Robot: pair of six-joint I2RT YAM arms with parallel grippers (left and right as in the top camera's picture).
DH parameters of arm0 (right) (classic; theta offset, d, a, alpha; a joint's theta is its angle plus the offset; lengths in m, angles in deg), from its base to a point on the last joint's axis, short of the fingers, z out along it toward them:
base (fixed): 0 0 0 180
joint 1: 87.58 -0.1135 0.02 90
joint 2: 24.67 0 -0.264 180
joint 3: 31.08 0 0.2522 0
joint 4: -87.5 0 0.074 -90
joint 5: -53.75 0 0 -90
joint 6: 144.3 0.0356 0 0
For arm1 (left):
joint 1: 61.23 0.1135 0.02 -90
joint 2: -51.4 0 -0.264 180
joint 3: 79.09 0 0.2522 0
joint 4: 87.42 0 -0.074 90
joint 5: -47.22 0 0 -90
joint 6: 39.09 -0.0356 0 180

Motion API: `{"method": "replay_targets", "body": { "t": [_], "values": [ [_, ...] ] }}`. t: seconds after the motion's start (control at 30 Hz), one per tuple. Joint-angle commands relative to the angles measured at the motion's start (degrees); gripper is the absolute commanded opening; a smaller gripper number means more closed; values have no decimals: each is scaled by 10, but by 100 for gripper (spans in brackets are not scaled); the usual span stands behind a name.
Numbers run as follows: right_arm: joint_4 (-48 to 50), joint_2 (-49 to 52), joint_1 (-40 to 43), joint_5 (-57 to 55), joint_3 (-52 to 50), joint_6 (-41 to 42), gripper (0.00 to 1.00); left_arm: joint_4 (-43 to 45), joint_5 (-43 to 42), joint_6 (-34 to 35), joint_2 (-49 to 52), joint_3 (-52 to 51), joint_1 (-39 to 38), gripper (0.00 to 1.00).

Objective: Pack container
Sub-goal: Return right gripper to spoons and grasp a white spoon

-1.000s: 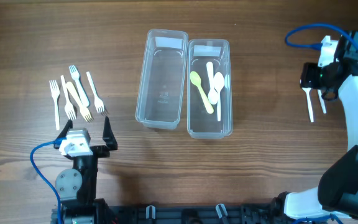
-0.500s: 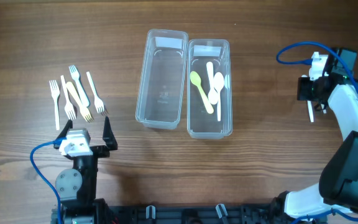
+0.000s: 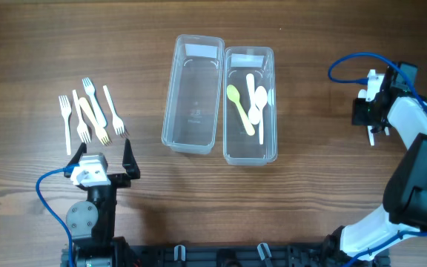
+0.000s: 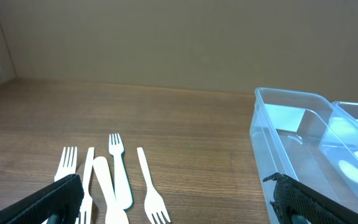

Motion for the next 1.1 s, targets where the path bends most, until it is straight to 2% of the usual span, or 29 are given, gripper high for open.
{"method": "replay_targets", "body": {
  "t": [0.0,0.63,0.67,0.7,0.73,0.77,1.07],
  "values": [
    [13,18,7,-11,-4,19,53,2,-9,-11,-3,-5,-3,100],
    [47,72,27,39,-5,7,53,2,-9,-11,-3,-5,-3,100],
    [49,75,27,42,-5,4,49,2,-9,-11,-3,-5,-3,100],
    [49,76,27,56,-5,4,39,2,-9,-11,-3,-5,-3,100],
    [51,76,27,64,-4,4,26,2,-9,-11,-3,-5,-3,100],
    [53,74,27,78,-4,6,6,2,-9,-11,-3,-5,-3,100],
    [31,68,24,149,17,96,4,2,-9,-11,-3,-5,-3,100]
  ]
}}
